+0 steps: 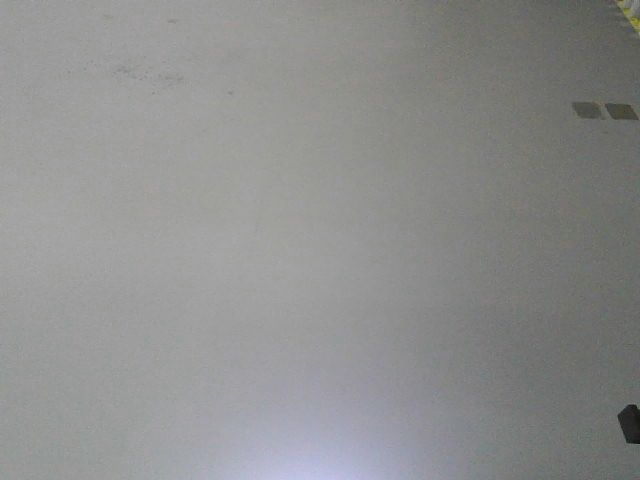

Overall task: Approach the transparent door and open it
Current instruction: 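Drive the base forward across the grey floor toward the glass door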

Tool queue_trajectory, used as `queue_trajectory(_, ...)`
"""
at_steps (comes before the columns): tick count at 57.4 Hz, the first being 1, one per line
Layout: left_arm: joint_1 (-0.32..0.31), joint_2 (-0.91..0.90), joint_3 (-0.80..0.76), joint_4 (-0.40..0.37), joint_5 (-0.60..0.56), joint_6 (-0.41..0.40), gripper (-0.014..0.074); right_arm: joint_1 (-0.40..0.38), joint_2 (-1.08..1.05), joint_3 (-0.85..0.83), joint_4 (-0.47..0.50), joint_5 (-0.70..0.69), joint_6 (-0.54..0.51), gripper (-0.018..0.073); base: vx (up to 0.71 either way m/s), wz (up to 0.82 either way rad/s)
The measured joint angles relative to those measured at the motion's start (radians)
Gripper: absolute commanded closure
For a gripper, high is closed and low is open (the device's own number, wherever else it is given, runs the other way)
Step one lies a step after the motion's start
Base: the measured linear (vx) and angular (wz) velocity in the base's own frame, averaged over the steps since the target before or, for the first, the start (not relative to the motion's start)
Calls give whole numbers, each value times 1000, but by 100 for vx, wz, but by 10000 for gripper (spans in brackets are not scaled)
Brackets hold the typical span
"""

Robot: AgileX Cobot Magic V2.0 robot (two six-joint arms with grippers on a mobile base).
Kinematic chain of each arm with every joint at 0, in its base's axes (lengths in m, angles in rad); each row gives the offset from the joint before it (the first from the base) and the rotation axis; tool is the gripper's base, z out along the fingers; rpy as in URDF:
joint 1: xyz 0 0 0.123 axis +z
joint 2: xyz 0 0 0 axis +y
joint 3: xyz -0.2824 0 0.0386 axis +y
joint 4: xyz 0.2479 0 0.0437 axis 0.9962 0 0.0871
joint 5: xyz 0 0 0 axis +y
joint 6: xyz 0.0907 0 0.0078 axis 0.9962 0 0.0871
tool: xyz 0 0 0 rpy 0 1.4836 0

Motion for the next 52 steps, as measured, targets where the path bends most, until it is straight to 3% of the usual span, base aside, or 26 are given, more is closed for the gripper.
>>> queue_trajectory(52, 0, 0, 0, 0, 0, 0, 602, 0, 0, 0, 0, 0, 0, 564, 50, 18)
